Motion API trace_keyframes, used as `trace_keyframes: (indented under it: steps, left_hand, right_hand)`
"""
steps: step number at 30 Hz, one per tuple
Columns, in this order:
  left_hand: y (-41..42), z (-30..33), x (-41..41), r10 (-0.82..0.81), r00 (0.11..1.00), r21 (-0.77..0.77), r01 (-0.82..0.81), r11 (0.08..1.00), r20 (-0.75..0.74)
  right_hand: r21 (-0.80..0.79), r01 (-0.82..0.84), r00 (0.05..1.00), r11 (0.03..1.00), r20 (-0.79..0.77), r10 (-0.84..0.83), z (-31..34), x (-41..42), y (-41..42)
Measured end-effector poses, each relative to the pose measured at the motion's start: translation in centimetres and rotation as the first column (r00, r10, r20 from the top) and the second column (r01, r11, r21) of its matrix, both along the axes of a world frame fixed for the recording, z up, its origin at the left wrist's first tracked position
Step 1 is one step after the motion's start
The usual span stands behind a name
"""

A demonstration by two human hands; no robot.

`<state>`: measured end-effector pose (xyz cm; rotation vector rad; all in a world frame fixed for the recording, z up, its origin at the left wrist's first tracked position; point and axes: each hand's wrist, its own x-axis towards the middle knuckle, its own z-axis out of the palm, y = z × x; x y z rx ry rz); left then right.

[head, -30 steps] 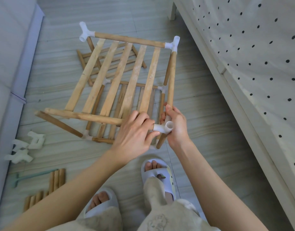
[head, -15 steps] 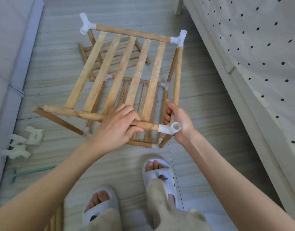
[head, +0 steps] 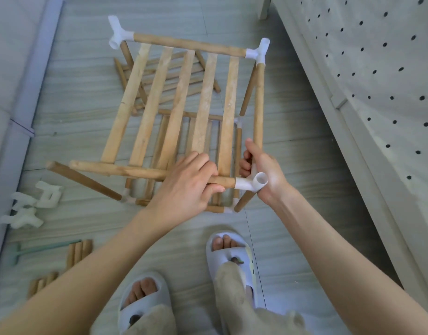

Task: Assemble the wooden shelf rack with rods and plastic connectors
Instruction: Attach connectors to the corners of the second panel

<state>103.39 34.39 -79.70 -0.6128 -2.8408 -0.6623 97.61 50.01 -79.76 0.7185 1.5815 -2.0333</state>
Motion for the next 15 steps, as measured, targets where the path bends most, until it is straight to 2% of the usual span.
trace_keyframes:
  steps: [2,6,9,12,15]
  left_hand:
    - [0.1,0.3,0.3,-0.004,1.0,-0.023,0.004,1.0,0.007]
    - [-1.8,0.8,1.3,0.012,0.999,-0.057,-0.01,0.998,0.035]
    - [-3.8,0.8,2.0,0.097,0.995,-0.097,-0.095,0.991,0.016]
    - [-4.5,0.9,2.1,0.106,0.994,-0.084,-0.104,0.991,0.021]
    - [-4.0,0.6,2.0,0.141,0.99,-0.089,-0.14,0.986,0.008]
  right_hand:
    - [0.064,-0.031,0.999,0.997,0.009,0.031,0.6,0.0,0.5]
    - [0.048,-0.032,0.999,0.998,0.005,0.032,2.3,1.2,1.3]
    - [0.174,-0.045,0.996,0.984,-0.063,0.057,2.7,2.5,0.8]
    - [0.313,-0.036,0.989,0.949,-0.124,0.078,2.5,3.0,-0.1]
    - [0.36,-0.038,0.987,0.932,-0.132,0.091,2.2,2.5,0.1]
